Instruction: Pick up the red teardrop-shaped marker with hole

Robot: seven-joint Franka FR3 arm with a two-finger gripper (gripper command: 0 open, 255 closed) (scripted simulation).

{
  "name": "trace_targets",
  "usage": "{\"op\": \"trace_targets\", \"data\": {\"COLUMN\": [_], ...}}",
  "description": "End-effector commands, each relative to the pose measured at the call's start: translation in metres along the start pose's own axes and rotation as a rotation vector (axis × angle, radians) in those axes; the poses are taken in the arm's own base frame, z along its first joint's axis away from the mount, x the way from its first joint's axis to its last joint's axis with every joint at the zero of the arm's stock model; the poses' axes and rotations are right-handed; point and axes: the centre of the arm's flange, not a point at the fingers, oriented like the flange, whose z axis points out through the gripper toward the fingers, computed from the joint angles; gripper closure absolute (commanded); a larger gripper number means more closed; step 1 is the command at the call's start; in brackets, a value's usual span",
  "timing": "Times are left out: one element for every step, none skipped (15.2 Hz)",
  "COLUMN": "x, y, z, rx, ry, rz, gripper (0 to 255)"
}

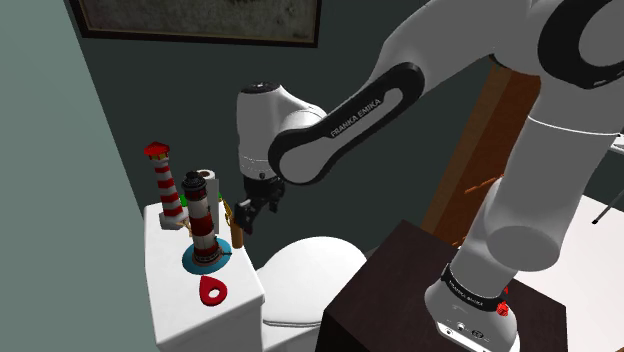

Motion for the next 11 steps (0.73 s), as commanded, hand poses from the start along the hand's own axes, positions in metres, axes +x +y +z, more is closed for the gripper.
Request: {"op": "trace_targets", "data": {"x": [0.008,0.012,0.016,0.020,0.024,0.028,0.032,0.036,0.040,0.044,0.047], "y": [-0.016,-0.025,-0.034,-0.043,-0.052,-0.060,-0.069,-0.079,-0.088,-0.097,-0.106], "z": [0.017,0.026,0.035,0.043,0.052,0.060,0.069,0.077,0.086,0.094,0.103], "rx": [0.007,0.010,0.013,0.016,0.019,0.023,0.026,0.029,0.032,0.035,0.038], "ry": [-0.006,-0.009,-0.013,-0.016,-0.019,-0.022,-0.025,-0.028,-0.032,-0.035,-0.038], "rz": [-0.005,-0.008,-0.011,-0.013,-0.016,-0.019,-0.022,-0.024,-0.027,-0.030,-0.033], "gripper": [0,0,0,0,0,0,0,0,0,0,0]}}
